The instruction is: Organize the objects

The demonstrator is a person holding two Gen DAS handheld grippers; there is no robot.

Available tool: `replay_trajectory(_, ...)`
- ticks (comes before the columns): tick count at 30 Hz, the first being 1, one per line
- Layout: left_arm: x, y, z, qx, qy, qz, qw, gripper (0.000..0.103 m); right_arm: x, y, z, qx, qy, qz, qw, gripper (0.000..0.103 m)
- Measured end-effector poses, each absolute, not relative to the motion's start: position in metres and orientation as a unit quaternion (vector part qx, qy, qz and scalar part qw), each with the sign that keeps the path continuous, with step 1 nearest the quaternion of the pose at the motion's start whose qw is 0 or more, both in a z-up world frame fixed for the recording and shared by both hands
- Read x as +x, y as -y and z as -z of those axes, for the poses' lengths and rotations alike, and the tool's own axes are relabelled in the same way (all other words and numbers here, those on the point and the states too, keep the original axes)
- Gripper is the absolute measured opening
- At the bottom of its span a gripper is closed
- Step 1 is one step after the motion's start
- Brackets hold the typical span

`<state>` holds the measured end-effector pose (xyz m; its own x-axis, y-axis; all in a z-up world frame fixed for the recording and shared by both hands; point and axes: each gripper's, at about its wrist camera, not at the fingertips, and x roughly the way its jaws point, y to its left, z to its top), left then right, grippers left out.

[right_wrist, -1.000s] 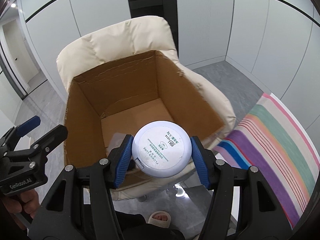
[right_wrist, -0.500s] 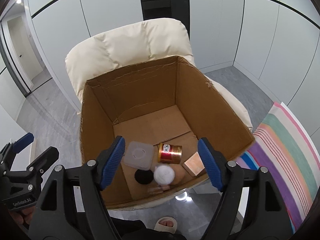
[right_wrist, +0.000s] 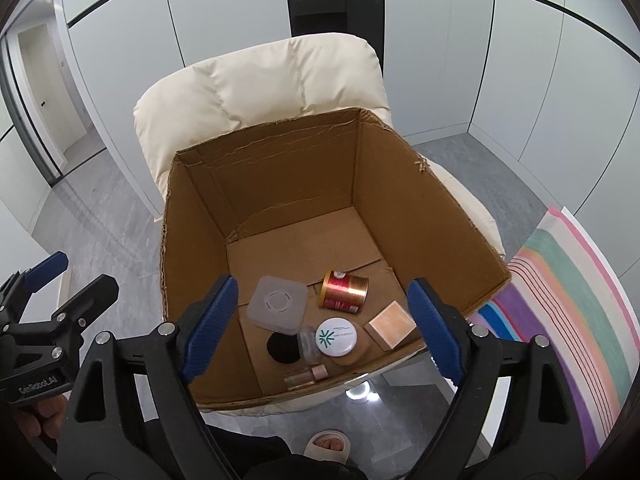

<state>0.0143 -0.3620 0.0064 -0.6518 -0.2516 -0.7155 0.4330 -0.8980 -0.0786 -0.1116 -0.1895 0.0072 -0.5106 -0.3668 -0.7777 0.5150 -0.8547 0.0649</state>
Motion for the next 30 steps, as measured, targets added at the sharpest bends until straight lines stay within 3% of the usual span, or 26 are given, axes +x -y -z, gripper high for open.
replay_trajectory(9,-0.007,0.339,-0.005,0.376,-0.113,0.903,0.172,0.103,-0.122,0.157,-0.005,0.431,-0.083,0.868,0.231,0.089)
replay_trajectory(13,-0.018,0.327,-0.005,0.378,-0.109,0.905,0.160,0.103,-0.127,0.137,-0.006,0.429,-0.076,0.875,0.212,0.100)
replay_trajectory(30,-0.067,0.249,-0.003,0.385,-0.072,0.914,0.108,0.103,-0.136,0.041,-0.010,0.423,-0.048,0.894,0.141,0.103)
